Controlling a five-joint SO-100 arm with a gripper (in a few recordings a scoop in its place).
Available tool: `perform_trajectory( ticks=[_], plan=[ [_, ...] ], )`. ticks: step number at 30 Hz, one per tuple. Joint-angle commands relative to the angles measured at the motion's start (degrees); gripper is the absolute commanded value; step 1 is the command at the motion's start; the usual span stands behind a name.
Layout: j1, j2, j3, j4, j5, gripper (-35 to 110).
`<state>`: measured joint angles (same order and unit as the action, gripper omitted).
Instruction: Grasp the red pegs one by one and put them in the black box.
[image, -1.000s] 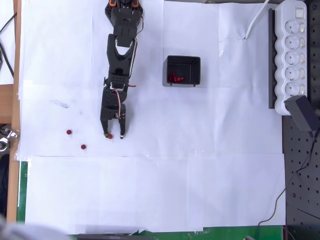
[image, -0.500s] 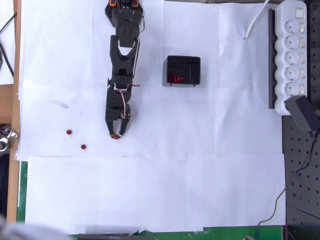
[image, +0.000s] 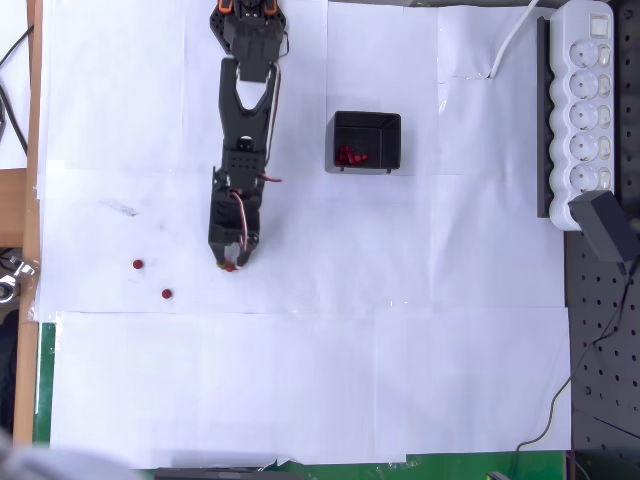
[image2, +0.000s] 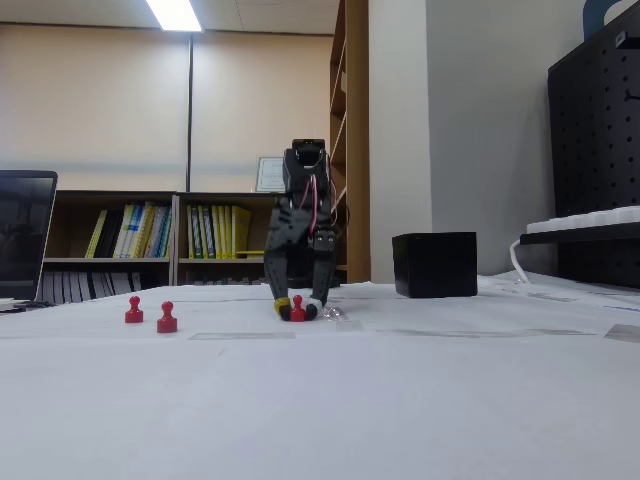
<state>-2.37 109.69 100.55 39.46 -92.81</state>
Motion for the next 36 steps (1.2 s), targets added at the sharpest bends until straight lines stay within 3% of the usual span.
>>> perform_trajectory(
  ticks=[1,2,6,15,24,32,36],
  plan=[
    [-10.9,-9.4,22.3,58.0,-3.1,0],
    [-13.7,-9.4,26.7,64.0,-4.0,0],
    [-22.8,-14.1,30.5,63.9,-12.0,0],
    [-37.4,-20.1,20.6,60.8,-14.2,0],
    [-41.3,-18.4,2.9,47.0,-13.9,0],
    [-40.7,-16.3,3.5,48.5,-16.4,21],
    [-39.6,-20.2,6.8,51.8,-16.5,23]
  ],
)
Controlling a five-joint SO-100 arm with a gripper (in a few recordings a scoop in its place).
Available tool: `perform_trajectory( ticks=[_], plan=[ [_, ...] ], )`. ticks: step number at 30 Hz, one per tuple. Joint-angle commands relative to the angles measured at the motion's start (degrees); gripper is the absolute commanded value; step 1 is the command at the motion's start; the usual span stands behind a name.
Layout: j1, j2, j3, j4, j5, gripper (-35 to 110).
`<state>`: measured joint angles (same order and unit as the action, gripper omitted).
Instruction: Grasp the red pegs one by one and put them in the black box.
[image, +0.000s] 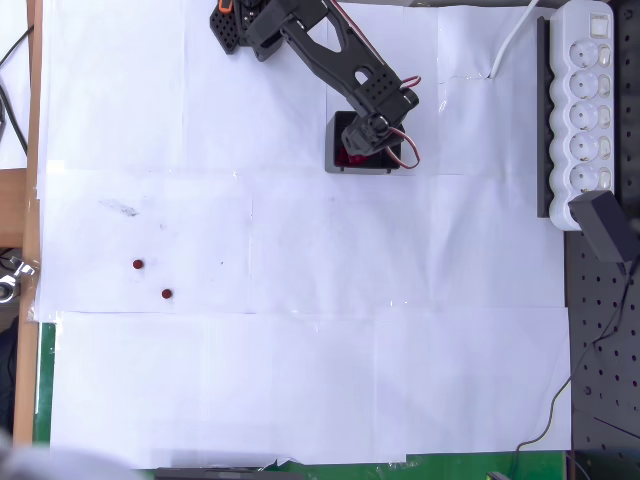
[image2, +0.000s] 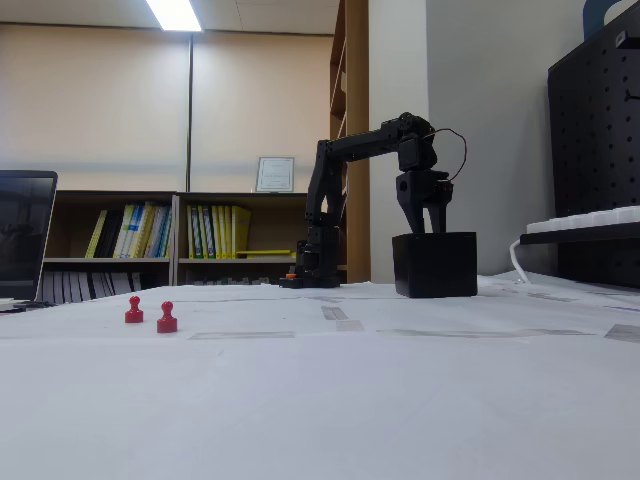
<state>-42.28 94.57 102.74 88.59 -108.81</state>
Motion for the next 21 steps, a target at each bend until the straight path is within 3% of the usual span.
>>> perform_trajectory(
  ticks=[1,5,9,12,16,21],
  plan=[
    [0.7,-5.9,5.4,3.5,-0.2,23],
    [5.8,-9.1,14.6,7.4,-0.1,23],
    [20.4,-13.7,14.2,3.8,4.0,23],
    [33.4,-17.1,0.8,-6.2,14.4,23],
    [48.1,-20.1,-20.5,-28.2,28.9,23],
    [59.3,-18.8,-35.8,-51.1,34.3,23]
  ],
)
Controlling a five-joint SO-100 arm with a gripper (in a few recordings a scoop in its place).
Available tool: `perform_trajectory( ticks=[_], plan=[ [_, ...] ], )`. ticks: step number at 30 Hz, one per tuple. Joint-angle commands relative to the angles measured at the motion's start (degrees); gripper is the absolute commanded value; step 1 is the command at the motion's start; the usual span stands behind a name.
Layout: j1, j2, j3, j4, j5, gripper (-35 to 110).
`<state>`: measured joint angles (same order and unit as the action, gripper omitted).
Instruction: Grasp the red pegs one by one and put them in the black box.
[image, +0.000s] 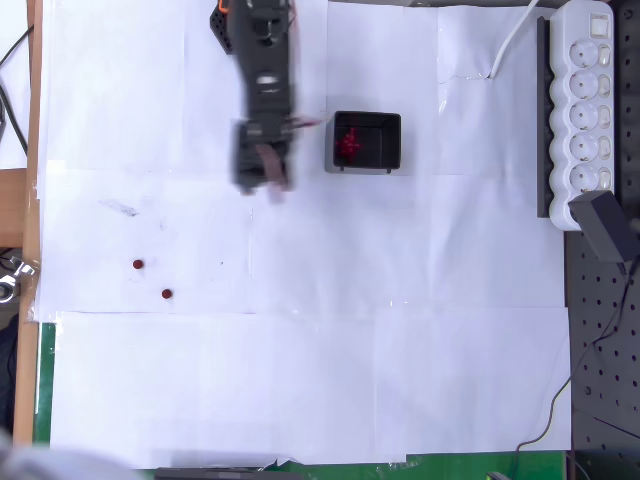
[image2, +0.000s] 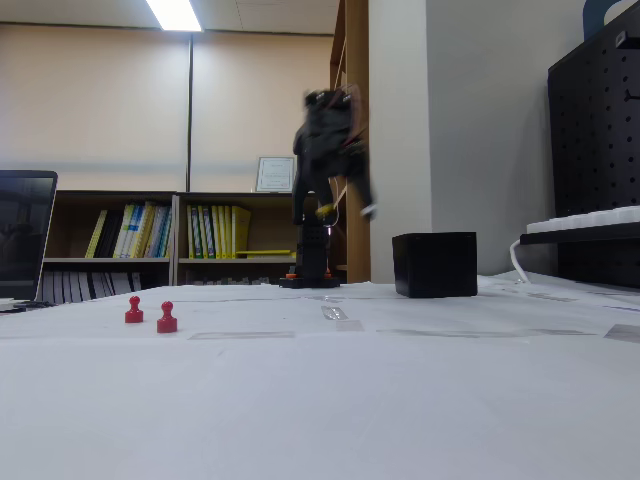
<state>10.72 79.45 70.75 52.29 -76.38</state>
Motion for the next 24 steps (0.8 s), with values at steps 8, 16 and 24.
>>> perform_trajectory(
  ticks=[8,16,24],
  plan=[
    [14.0,5.4,-14.0,-41.7,3.2,23],
    [16.5,19.8,-10.0,-58.1,1.1,23],
    [16.0,33.0,-1.8,-71.0,-5.4,23]
  ],
)
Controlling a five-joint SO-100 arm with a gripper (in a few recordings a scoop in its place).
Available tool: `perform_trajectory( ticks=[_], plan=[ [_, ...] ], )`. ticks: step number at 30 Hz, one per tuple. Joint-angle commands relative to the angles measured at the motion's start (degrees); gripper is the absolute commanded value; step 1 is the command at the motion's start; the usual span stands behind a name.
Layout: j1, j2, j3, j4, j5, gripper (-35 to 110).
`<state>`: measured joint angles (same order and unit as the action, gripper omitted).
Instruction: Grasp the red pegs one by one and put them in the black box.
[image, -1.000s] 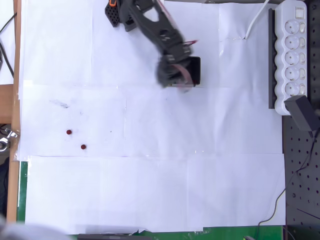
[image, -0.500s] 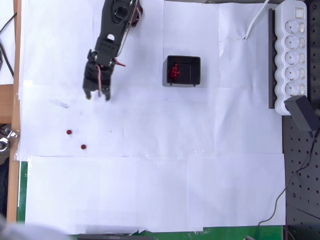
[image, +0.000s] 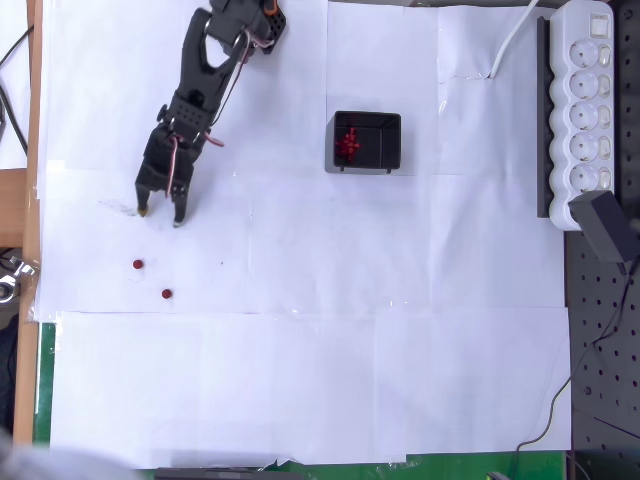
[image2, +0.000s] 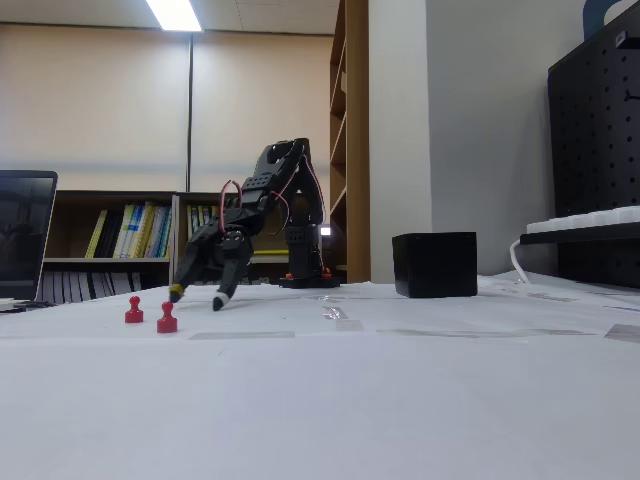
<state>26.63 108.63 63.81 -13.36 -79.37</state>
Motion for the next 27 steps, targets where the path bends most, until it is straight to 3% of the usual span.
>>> perform_trajectory(
  ticks=[1,27],
  plan=[
    [0.0,5.3,6.1,-6.6,-3.3,24],
    [-1.8,19.2,20.6,-11.0,-6.3,23]
  ],
)
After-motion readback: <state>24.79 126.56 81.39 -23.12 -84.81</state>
